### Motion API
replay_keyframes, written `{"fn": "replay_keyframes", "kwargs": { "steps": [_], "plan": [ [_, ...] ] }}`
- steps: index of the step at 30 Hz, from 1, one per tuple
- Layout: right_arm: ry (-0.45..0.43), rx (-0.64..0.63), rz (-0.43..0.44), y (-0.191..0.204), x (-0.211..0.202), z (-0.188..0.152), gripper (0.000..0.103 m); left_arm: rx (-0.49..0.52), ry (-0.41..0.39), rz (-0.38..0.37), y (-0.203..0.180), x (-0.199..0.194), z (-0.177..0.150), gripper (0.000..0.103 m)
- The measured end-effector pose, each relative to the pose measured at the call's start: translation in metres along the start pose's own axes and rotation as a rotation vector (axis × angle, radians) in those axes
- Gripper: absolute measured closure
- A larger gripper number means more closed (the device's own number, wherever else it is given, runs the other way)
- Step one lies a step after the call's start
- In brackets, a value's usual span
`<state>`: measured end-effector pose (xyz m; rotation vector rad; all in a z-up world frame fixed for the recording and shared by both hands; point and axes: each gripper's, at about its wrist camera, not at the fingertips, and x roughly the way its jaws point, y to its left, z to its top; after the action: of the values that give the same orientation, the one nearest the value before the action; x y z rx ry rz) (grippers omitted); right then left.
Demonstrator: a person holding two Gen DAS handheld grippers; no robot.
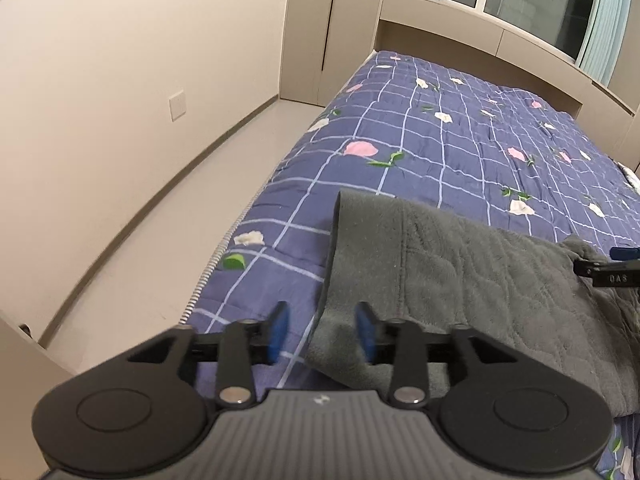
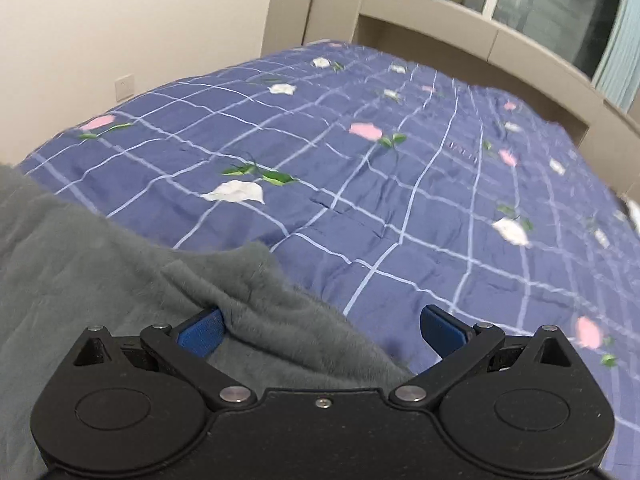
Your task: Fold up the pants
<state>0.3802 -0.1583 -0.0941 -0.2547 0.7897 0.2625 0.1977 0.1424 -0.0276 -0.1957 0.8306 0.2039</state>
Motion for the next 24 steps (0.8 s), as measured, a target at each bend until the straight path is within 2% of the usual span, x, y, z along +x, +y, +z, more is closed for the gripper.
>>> {"fn": "replay_keyframes", "kwargs": {
  "steps": [3, 7, 9, 12, 14, 18, 21, 24],
  "plan": [
    [0.011, 0.092, 0.053, -0.012, -0.006, 0.000, 0.000, 0.024, -0.032, 0.003, -0.012, -0.007, 0.004, 0.037],
    [-0.048, 0.101, 0.085, -0.020, -0.030, -0.006, 0.000, 0.069, -0.052, -0.031, -0.038, -0.014, 0.009, 0.026],
    [-0.071, 0.139, 0.093, -0.026, -0.035, -0.009, 0.000, 0.099, -0.056, -0.046, -0.057, -0.015, 0.009, 0.017],
    [-0.056, 0.185, 0.030, -0.032, -0.025, -0.013, 0.000, 0.145, -0.049, -0.075, -0.088, -0.013, 0.008, 0.009],
    [-0.038, 0.190, -0.009, -0.033, -0.015, -0.017, 0.000, 0.167, -0.039, -0.096, -0.109, -0.011, 0.006, 0.006],
    [-0.063, 0.243, 0.003, -0.039, -0.019, -0.021, 0.000, 0.183, -0.024, -0.148, -0.143, -0.010, 0.003, 0.001],
    [-0.127, 0.274, -0.001, -0.054, -0.053, -0.032, 0.000, 0.185, -0.014, -0.189, -0.165, -0.007, 0.000, 0.001],
    [-0.191, 0.343, -0.019, -0.085, -0.099, -0.066, 0.000, 0.205, -0.016, -0.219, -0.187, -0.006, -0.004, 0.001]
  ]
}}
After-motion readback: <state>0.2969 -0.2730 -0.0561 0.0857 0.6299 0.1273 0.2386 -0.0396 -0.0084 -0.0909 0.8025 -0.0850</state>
